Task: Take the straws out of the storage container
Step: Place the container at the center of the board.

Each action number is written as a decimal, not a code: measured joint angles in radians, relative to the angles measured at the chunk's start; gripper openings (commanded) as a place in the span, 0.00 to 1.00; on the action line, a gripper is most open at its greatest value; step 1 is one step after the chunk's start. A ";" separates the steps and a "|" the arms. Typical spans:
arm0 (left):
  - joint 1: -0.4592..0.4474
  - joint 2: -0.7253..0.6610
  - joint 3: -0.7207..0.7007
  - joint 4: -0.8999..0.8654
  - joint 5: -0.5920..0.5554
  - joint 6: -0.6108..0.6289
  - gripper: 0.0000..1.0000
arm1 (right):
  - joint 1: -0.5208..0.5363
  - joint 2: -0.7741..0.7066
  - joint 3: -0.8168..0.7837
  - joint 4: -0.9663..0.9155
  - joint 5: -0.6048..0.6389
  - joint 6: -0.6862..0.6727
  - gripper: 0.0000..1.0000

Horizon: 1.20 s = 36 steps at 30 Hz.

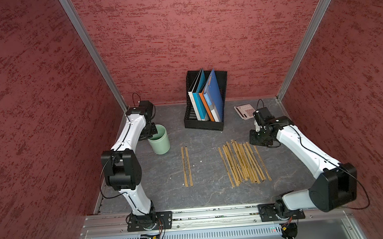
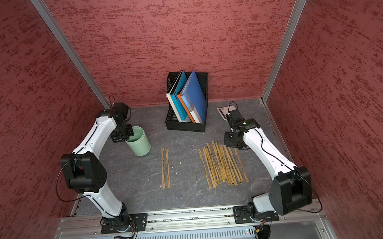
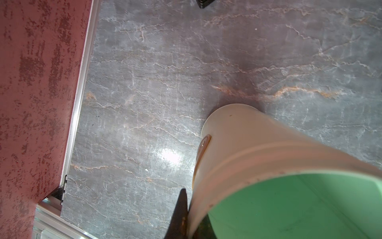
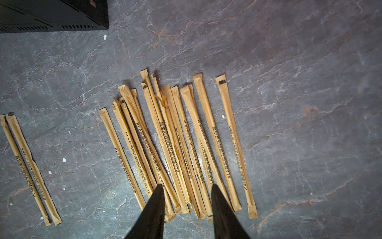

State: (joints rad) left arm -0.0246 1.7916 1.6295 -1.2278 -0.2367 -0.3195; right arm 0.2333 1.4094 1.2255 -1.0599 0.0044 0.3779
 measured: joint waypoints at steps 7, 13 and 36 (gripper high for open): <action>0.042 0.041 0.002 0.031 0.019 0.011 0.20 | -0.003 0.016 0.000 0.018 -0.012 0.000 0.35; 0.054 0.045 0.002 0.055 0.034 0.018 0.45 | -0.003 0.016 0.000 0.019 -0.019 0.000 0.36; -0.404 -0.454 -0.303 0.125 0.069 -0.217 0.00 | -0.022 0.002 -0.172 0.014 0.019 0.043 0.00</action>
State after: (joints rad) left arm -0.4290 1.3376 1.3262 -1.1027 -0.1677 -0.5365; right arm 0.2111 1.4113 1.0534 -1.0462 0.0235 0.4213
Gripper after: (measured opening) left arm 0.046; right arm 0.048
